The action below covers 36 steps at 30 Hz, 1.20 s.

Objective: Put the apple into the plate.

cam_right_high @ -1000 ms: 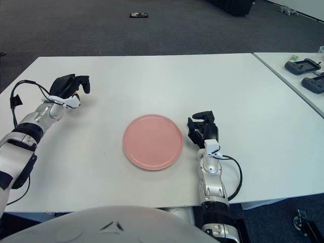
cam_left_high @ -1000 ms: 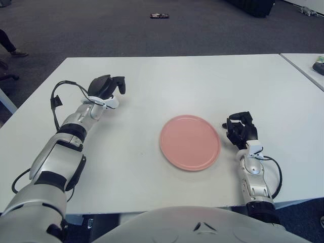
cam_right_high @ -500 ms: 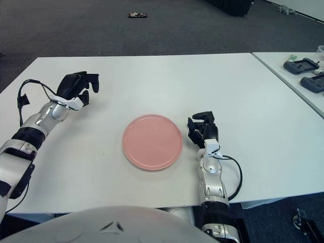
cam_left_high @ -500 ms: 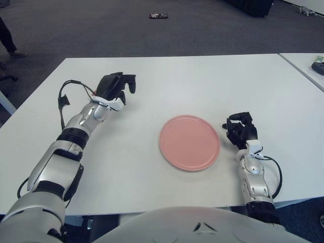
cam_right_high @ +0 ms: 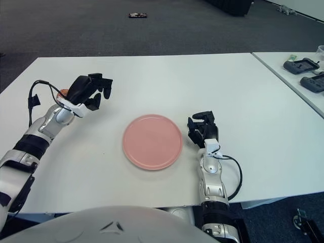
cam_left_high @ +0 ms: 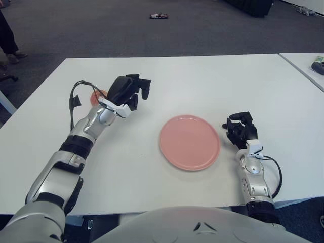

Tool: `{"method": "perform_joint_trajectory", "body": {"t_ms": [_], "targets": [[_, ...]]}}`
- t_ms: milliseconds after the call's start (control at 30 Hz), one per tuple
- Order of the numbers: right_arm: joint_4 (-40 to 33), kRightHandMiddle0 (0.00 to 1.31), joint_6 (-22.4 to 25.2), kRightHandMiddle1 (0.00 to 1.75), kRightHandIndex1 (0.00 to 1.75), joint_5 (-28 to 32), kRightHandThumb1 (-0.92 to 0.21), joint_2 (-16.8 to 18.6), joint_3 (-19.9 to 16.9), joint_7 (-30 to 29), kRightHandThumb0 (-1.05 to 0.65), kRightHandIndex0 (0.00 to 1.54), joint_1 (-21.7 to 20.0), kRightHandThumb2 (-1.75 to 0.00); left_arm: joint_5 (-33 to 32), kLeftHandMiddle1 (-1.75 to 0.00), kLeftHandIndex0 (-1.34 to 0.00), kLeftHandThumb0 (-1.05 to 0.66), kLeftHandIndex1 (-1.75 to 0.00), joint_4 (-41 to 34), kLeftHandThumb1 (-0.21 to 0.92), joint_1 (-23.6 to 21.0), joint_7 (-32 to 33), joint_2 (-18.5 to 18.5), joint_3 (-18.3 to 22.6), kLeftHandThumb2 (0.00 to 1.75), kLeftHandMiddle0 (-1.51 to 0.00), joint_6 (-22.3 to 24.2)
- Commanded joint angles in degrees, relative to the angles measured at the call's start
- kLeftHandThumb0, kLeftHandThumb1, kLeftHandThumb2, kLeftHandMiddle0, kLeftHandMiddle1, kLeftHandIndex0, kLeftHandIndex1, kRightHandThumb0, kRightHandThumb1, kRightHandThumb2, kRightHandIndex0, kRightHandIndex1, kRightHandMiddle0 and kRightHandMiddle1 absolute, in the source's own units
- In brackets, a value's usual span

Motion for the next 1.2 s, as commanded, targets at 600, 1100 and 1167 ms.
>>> {"method": "perform_joint_trajectory", "body": {"t_ms": [600,1100,1167], "targets": [[0.0,0.21,-0.6,1.75,1.23,0.2,-0.89,0.1,0.2,-0.2,-0.35,0.51,-0.7,-0.57,8.9,-1.75,-0.68,0.13,-1.64,10.5,0.13,-4.6,6.6,3.2,2.4,1.50,-0.74,9.4],[0.1,0.22,-0.6,1.75,1.23,-0.4,-0.88,-0.1,0.4,-0.5,-0.35,0.51,-0.6,-0.59,13.7,-0.69,-0.01,-0.75,-0.88,16.3,0.30,-8.6,8.9,7.2,-0.2,0.91,0.00,13.9],[0.0,0.22,-0.4,1.75,1.23,-0.4,-0.88,0.0,0.4,-0.5,-0.35,0.51,-0.6,-0.59,14.1,-0.50,0.00,-0.80,-0.69,19.8,0.34,-10.6,8.0,7.7,-1.1,0.87,0.00,13.4]]}}
